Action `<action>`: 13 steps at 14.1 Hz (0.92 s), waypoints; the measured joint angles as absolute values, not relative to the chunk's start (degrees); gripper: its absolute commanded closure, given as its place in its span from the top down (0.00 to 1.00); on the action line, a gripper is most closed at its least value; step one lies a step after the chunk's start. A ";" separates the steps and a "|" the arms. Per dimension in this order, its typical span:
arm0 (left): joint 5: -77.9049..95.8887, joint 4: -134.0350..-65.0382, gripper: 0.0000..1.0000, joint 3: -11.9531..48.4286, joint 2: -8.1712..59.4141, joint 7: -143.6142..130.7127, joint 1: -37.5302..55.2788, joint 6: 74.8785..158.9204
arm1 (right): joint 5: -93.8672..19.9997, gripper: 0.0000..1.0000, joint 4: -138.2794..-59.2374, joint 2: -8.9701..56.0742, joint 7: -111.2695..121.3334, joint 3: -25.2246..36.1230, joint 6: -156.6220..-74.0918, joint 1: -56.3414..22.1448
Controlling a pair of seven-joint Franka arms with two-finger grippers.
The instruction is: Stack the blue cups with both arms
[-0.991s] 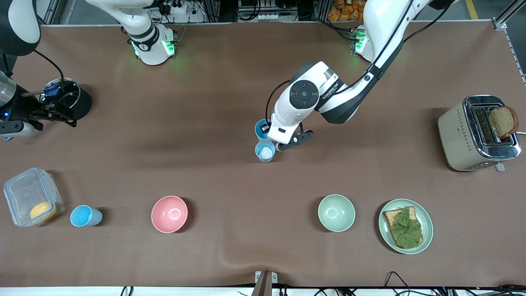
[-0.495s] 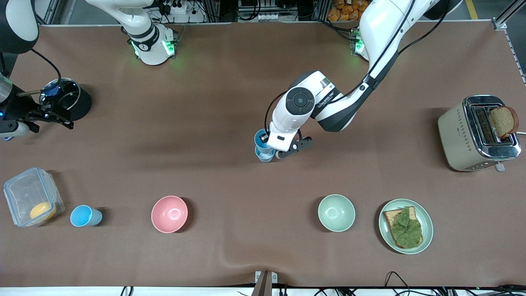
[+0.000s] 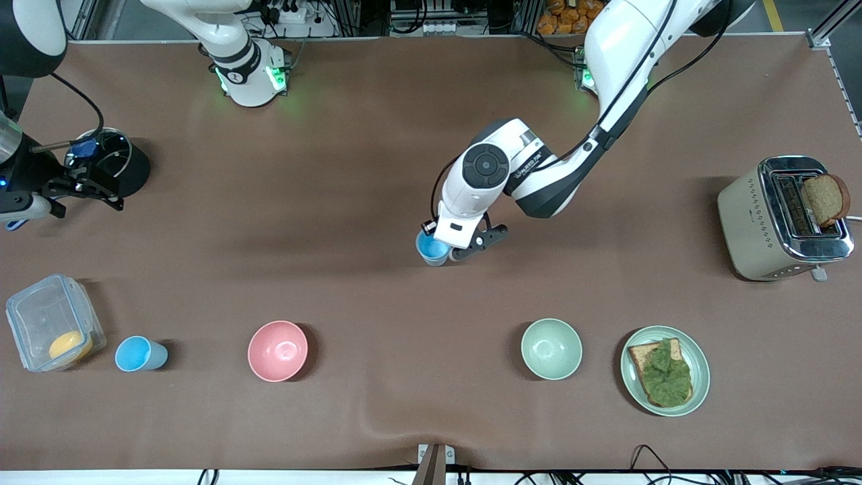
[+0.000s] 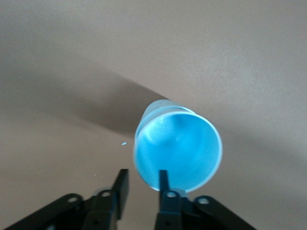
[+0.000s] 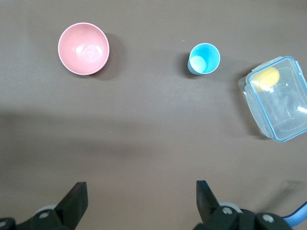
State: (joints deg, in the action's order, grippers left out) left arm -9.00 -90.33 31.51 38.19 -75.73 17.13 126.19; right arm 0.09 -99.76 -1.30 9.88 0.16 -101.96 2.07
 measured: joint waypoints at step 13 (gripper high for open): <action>-12.27 -88.14 1.00 31.08 27.41 -71.93 6.62 109.43 | -0.34 1.00 -98.69 -1.03 9.69 0.00 -97.65 3.10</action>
State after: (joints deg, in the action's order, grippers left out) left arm -12.27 -88.14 31.08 27.41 -71.93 6.62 109.43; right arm -0.34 -98.69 -1.03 9.69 0.00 -97.65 3.10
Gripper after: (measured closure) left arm 0.000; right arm 0.000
